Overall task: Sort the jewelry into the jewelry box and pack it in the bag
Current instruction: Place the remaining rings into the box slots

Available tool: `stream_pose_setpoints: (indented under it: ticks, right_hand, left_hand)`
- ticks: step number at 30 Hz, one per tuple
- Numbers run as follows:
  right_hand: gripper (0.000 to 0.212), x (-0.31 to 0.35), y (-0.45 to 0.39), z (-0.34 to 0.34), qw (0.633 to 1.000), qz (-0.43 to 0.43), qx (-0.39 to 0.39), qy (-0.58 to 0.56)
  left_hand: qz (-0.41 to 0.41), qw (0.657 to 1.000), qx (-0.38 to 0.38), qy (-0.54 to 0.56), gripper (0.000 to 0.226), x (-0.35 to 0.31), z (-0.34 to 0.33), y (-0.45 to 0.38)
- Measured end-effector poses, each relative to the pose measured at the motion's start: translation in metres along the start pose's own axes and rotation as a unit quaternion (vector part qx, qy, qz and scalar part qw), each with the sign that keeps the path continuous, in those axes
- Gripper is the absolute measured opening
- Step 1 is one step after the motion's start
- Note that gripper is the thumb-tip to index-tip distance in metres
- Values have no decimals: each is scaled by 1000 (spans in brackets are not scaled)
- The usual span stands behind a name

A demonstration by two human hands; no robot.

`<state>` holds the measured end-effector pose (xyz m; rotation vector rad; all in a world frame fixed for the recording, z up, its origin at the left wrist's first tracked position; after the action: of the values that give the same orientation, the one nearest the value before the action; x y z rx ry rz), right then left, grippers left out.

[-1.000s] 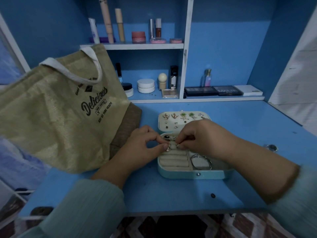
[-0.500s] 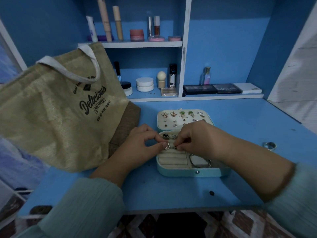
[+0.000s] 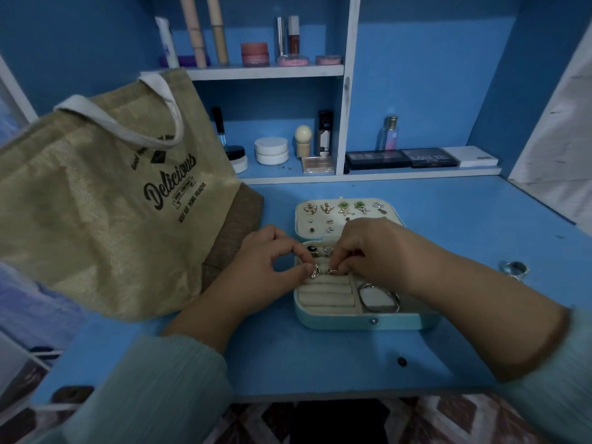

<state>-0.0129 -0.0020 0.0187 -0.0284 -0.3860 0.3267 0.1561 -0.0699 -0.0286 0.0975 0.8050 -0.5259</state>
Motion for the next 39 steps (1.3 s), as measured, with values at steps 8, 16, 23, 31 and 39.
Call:
stream_pose_setpoints:
  ticks: [8, 16, 23, 31, 39]
  right_hand:
    - [18, -2, -4, -5, 1000, -1, -7, -26]
    - [17, -14, 15, -5, 994, 68, -83, -36]
    - [11, -37, 48, 20, 993, 49, -112, -1]
    - [11, -77, 108, 54, 995, -69, -46, 55]
    - [21, -117, 148, 59, 979, -179, -63, 69]
  left_hand:
    - [13, 1000, -17, 5, 20, -1, 1, 0]
    - [-17, 996, -19, -91, 4, -15, 0, 7]
    - [-38, 985, -11, -170, 19, -59, -14, -2]
    - [-77, 962, 83, -248, 24, -127, -57, -19]
    - [-127, 934, 114, -313, 22, -155, -104, -40]
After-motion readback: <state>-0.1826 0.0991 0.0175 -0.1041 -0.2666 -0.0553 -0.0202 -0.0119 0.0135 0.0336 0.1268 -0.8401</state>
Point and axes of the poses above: each hand's wrist, its own y-axis away from the middle knuckle, its own z-axis out of the back of the hand, x = y × z, the point moved 1 cm from there along -y, towards the middle knuckle, and after that the axes turned 13 degrees about z, right-handed, at the moved point
